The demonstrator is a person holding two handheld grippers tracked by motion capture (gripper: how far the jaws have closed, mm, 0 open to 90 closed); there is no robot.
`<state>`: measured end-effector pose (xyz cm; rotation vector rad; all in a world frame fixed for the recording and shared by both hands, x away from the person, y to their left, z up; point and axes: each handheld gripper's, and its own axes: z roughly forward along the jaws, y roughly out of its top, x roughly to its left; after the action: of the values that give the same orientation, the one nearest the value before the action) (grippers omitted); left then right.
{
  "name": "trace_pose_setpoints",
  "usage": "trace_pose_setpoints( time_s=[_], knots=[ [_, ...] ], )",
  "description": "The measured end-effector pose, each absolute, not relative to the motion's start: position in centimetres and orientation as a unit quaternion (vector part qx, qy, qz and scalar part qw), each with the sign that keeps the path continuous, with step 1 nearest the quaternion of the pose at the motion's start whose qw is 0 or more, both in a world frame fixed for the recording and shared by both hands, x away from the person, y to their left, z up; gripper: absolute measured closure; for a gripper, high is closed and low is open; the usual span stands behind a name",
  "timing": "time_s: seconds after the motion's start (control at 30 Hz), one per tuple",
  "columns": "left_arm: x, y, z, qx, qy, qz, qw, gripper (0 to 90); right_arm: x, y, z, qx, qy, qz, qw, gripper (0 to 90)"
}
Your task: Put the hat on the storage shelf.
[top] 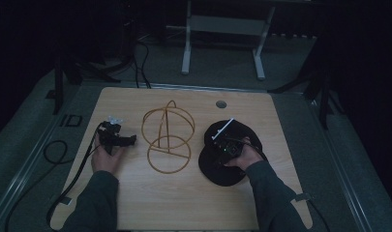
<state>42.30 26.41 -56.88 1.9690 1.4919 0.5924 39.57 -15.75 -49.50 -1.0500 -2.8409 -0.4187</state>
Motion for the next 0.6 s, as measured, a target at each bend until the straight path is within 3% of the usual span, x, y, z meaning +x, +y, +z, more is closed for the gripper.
trace_pose_setpoints(
  time_s=[0.07, 0.1, 0.27, 0.6],
  knots=[
    [42.3, 26.4, -56.9, 0.740, 0.561, 0.223, 0.296, 1.9, 39.8, -15.7, -49.5, -0.345, -0.928, -0.133, 0.052, 53.8],
    [42.3, 26.4, -56.9, 0.740, 0.561, 0.223, 0.296, 1.9, 40.3, -15.5, -49.5, -0.346, -0.927, -0.124, 0.070, 59.2],
    [42.3, 26.4, -56.9, 0.740, 0.561, 0.223, 0.296, 1.9, 40.8, -15.1, -49.4, -0.331, -0.933, -0.108, 0.090, 67.7],
    [42.3, 26.4, -56.9, 0.740, 0.561, 0.223, 0.296, 1.9, 40.8, -14.8, -48.5, -0.316, -0.945, -0.075, 0.050, 78.2]
  ],
)
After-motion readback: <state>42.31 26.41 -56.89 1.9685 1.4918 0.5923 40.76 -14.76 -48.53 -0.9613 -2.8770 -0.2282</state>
